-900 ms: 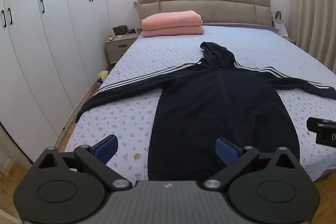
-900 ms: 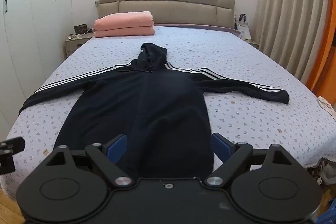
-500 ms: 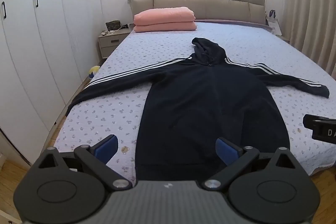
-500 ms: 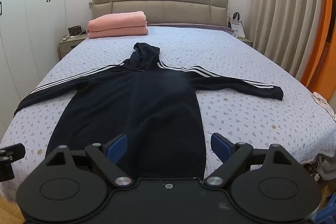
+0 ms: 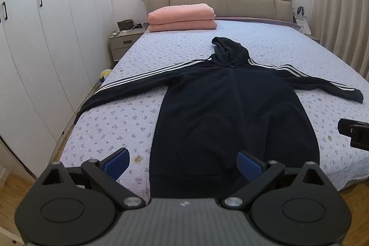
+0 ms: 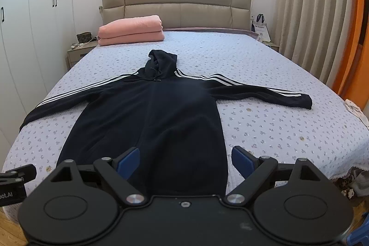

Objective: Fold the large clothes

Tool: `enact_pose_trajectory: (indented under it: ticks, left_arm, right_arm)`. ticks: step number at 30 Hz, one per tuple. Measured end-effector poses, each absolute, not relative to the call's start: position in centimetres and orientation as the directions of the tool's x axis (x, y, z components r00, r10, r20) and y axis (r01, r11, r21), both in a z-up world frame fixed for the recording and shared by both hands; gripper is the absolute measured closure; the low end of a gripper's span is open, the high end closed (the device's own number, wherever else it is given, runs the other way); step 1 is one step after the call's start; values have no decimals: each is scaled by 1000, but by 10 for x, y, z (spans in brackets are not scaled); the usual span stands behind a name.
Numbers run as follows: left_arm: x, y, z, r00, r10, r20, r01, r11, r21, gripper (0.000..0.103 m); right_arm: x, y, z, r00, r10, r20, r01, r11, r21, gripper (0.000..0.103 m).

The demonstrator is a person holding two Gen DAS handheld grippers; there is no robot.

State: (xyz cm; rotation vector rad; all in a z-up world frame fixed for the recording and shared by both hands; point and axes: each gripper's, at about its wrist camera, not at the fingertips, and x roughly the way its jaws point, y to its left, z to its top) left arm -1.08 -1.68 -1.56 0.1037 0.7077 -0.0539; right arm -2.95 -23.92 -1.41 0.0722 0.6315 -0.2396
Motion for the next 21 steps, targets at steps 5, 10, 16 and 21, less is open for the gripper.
enact_pose_trajectory:
  ticks: [5,10,16,21]
  left_arm:
    - [-12,-14,-14,759,-28,-650,82,995,54,2]
    - [-12,-9,-12,762,-32,-647,83,995,48,2]
    - [-12,-6,-10,763,-39,-645,81,996,37,2]
    - [-11,0,-11,757,-51,-651,80,997,15,2]
  right_arm:
    - [-30,-235,-11,785,-204,-585,239,971,-17,1]
    - [-32,-230,-9,790,-205,-577,233,972,-26,1]
    - [-34,-225,-5,794,-209,-571,225,973,-43,1]
    - [-36,-221,-1,797,-217,-564,225,973,-57,1]
